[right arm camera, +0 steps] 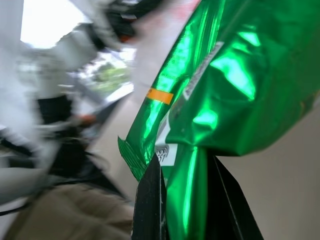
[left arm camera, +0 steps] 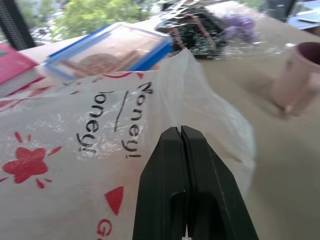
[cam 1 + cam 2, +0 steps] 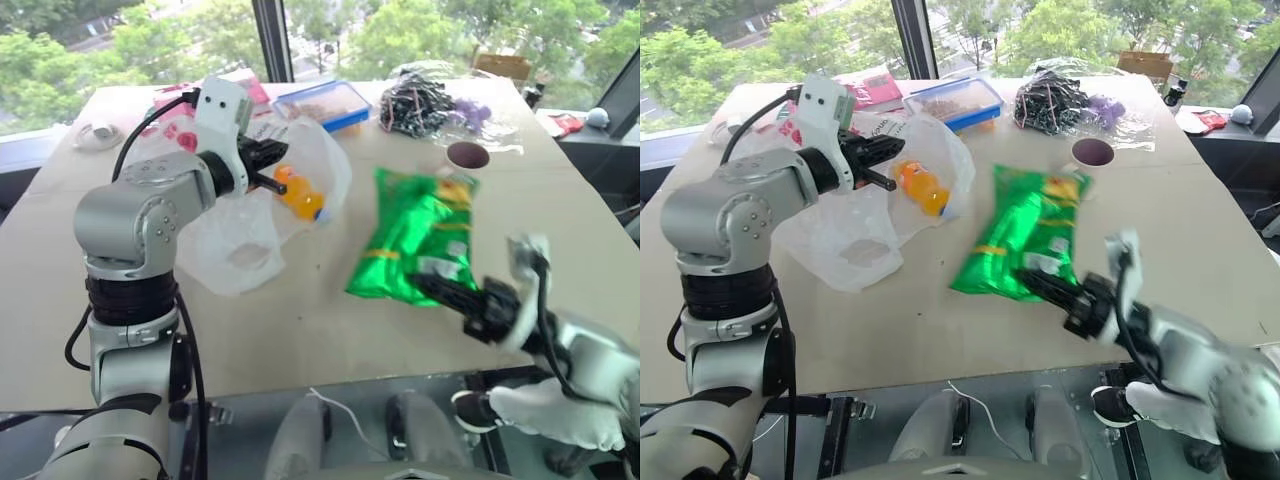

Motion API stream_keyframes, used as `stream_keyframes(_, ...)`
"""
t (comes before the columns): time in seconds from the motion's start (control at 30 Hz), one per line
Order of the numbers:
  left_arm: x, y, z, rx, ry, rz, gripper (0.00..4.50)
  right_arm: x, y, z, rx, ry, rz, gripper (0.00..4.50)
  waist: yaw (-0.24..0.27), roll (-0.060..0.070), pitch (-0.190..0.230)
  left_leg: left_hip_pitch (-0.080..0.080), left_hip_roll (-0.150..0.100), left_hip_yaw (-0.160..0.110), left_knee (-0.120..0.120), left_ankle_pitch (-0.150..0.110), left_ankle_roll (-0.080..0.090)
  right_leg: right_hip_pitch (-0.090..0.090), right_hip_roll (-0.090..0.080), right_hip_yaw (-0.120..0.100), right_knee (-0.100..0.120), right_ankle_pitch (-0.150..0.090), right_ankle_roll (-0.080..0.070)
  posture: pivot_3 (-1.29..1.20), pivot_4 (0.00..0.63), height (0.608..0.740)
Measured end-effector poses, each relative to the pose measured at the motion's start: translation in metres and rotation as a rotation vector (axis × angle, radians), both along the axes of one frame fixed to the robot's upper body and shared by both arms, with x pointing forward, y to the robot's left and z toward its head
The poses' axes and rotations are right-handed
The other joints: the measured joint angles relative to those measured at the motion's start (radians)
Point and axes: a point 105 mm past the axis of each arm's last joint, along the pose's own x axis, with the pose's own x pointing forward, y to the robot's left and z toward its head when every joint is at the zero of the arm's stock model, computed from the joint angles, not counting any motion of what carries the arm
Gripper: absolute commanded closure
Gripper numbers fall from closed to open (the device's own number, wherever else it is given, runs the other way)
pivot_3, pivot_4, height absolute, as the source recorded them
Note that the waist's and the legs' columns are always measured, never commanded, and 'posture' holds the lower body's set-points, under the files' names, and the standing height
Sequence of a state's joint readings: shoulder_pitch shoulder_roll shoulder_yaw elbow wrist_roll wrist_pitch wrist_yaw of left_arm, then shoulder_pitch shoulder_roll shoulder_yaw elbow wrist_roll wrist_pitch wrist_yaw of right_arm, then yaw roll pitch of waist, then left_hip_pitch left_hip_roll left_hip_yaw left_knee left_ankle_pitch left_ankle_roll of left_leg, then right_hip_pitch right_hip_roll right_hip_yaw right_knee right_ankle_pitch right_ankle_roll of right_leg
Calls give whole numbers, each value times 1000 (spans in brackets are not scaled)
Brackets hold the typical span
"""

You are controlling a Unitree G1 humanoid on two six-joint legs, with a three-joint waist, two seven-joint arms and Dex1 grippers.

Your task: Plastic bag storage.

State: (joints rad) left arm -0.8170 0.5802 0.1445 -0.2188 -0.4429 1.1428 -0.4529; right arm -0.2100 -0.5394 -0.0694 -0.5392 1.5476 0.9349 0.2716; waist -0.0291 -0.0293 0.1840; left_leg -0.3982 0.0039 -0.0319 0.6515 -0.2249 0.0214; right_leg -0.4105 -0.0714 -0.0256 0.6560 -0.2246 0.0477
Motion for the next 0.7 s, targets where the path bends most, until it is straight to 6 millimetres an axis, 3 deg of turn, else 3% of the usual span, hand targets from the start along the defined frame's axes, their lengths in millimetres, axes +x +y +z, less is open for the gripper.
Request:
stream_keyframes(0.17,-2,1,3,-2,-4,-12,4500,12,37,0,21,19,189,4465,19,0,0,-6,-1,0,-1,-1,1,-4,0,-1,-2,4,-3,0,150,740)
stream_keyframes(0.27,-5,3,9,-31,-1,-19,4500,29,61,-14,-15,46,269,4465,15,0,0,-9,-2,0,1,-1,1,-7,-1,0,-2,4,-2,0,150,740)
stream_keyframes(0.47,-21,9,24,-25,-45,-25,4500,40,88,-41,-99,70,401,4465,15,0,0,-15,-1,-1,3,-1,0,-13,-1,-1,1,4,-2,0,150,740)
stream_keyframes(0.6,-33,3,19,-23,-22,-66,4500,50,111,-41,-123,24,469,4465,10,0,0,-14,-1,-1,3,0,0,-13,0,0,2,4,-2,0,150,740)
stream_keyframes(0.7,-45,-2,15,-19,3,-107,4500,70,133,-36,-138,-15,468,4465,4,0,1,-14,-1,-2,3,0,0,-13,1,-1,3,4,-2,0,150,740)
